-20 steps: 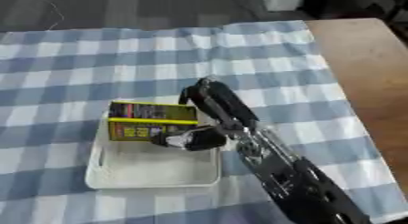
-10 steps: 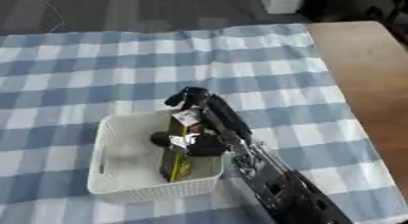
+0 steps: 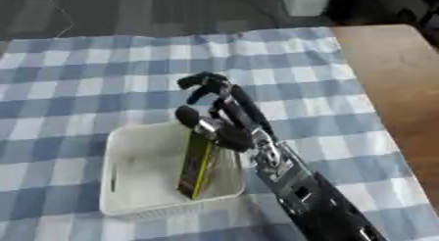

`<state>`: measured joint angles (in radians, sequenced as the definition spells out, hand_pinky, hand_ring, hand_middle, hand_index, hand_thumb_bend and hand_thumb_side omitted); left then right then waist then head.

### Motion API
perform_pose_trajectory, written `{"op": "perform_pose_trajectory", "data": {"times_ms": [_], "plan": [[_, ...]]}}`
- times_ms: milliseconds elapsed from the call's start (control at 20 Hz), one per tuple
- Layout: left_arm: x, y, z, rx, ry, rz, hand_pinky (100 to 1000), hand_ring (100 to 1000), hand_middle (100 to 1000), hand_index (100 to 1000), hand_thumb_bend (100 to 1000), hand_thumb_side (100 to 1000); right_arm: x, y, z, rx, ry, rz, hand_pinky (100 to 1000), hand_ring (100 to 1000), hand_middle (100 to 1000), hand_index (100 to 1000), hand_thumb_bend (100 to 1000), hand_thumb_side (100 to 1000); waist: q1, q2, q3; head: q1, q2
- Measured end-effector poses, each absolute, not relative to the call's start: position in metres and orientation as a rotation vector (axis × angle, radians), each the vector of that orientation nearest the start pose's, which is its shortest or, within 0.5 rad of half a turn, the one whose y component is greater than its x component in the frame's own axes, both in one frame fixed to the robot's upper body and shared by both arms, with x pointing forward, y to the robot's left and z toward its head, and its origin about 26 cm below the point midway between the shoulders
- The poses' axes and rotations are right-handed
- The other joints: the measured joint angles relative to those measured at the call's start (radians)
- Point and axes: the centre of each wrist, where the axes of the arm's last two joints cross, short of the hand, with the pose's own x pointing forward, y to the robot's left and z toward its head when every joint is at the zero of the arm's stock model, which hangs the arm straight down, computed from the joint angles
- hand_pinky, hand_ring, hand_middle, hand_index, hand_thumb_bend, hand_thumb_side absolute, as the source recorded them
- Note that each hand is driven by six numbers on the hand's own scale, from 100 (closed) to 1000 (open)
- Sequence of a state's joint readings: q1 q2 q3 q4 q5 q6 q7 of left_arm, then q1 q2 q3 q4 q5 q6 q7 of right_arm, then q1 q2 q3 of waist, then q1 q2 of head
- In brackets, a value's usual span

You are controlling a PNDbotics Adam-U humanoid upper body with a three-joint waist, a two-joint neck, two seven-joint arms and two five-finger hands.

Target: Pick up objects on the table and place them in the box.

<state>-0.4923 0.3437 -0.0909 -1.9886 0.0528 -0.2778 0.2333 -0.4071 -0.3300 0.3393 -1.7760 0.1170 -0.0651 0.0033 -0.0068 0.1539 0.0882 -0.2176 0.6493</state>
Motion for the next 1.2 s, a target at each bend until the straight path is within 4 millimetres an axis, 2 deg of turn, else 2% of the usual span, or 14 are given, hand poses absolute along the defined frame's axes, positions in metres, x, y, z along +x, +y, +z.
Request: {"op": "perform_pose_trajectory", "data": {"times_ms": [200,250,300,450,600,750,800,850,1000,1100,1200], "plan": [[0.311,0.222,0.244,0.004,3.544,0.257,631,642,780,805,784,602,0.319,-0.209,0.213,0.141,-2.263,0.556,100,618,710,798,709,964,-0.013,-0.014,-0.009,0.02,0.001],[0.311,0.222,0.244,0.0,3.546,0.258,630,642,780,805,784,602,0.317,-0.221,0.228,0.134,-2.303,0.519,121,621,713,793,793,1000,-0.015,-0.017,-0.011,0.027,0.001],[0.311,0.223,0.244,-0.012,3.548,0.264,630,642,780,805,783,603,0.315,-0.233,0.243,0.113,-2.348,0.491,131,622,712,791,708,959,-0.018,-0.019,-0.014,0.035,0.002],[0.311,0.226,0.241,-0.043,3.556,0.281,628,642,780,805,781,605,0.309,-0.264,0.279,0.017,-2.475,0.437,215,633,717,782,709,943,-0.022,-0.021,-0.023,0.06,0.006],[0.31,0.228,0.241,-0.062,3.557,0.292,628,642,780,805,780,606,0.303,-0.285,0.3,-0.071,-2.582,0.386,269,644,724,780,696,936,-0.02,-0.023,-0.028,0.074,0.006],[0.31,0.228,0.241,-0.07,3.557,0.287,628,642,780,805,781,604,0.299,-0.301,0.299,-0.139,-2.666,0.289,369,620,695,747,672,906,-0.011,-0.022,-0.03,0.077,-0.008],[0.311,0.229,0.242,-0.075,3.555,0.278,628,642,780,805,781,604,0.299,-0.306,0.294,-0.169,-2.695,0.237,363,621,699,751,675,912,-0.003,-0.019,-0.031,0.078,-0.022],[0.311,0.23,0.242,-0.08,3.554,0.269,626,641,780,806,779,606,0.298,-0.31,0.288,-0.2,-2.722,0.183,432,620,691,736,660,883,0.004,-0.014,-0.032,0.078,-0.039],[0.311,0.232,0.243,-0.109,3.55,0.239,625,640,780,805,779,607,0.298,-0.316,0.274,-0.326,-2.825,0.051,484,606,662,705,625,861,0.024,0.001,-0.048,0.079,-0.109],[0.31,0.234,0.241,-0.129,3.555,0.223,626,641,780,805,779,607,0.298,-0.315,0.269,-0.399,-2.881,-0.005,494,606,664,708,613,854,0.027,0.0,-0.056,0.078,-0.141],[0.31,0.236,0.239,-0.143,3.559,0.22,626,641,780,805,778,607,0.299,-0.311,0.266,-0.439,-2.911,-0.056,514,606,665,706,606,842,0.026,-0.003,-0.06,0.075,-0.161]]}}
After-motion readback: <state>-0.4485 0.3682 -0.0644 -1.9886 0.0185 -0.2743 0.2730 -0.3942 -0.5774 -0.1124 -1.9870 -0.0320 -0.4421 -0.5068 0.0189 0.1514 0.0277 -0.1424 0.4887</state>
